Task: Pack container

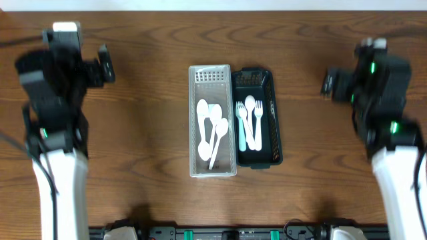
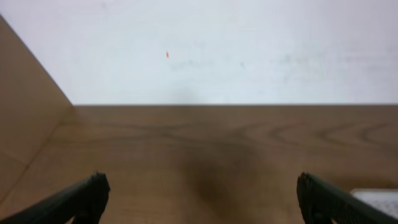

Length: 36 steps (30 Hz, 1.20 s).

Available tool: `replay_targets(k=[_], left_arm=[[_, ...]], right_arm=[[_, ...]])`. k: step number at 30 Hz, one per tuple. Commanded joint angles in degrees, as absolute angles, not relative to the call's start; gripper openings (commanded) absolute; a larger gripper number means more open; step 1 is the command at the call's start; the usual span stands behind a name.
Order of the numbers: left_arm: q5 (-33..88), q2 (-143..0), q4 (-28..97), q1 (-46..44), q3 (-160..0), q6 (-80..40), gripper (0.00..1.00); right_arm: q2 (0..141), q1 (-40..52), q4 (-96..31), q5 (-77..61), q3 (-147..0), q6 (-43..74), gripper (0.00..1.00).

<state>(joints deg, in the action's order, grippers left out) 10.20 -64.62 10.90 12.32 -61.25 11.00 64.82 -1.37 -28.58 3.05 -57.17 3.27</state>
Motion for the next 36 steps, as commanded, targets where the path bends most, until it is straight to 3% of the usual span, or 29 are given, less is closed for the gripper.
replay_targets(k=[1,13,24,36], left_arm=[[11.2,-55.5,6.5,12.3,-51.6,11.5,0.98],[11.2,-25.0,1.0,5.7,-25.5,11.5,0.98],[11.2,-24.6,2.5,5.7,-24.8,11.6,0.98],[11.2,-24.7,17.4,5.7,-24.8,11.5,0.98]], right_arm=[[55.0,-0.9,-26.3,3.5,-47.4,2.5,0.99],[27.8,1.2,-32.1,4.9,-34.3,2.5,0.99],[27.3,1.2,-40.9,4.1,-34.3,2.5,0.99],[27.3,1.2,-51.3,4.1,-34.3,2.5,0.99]])
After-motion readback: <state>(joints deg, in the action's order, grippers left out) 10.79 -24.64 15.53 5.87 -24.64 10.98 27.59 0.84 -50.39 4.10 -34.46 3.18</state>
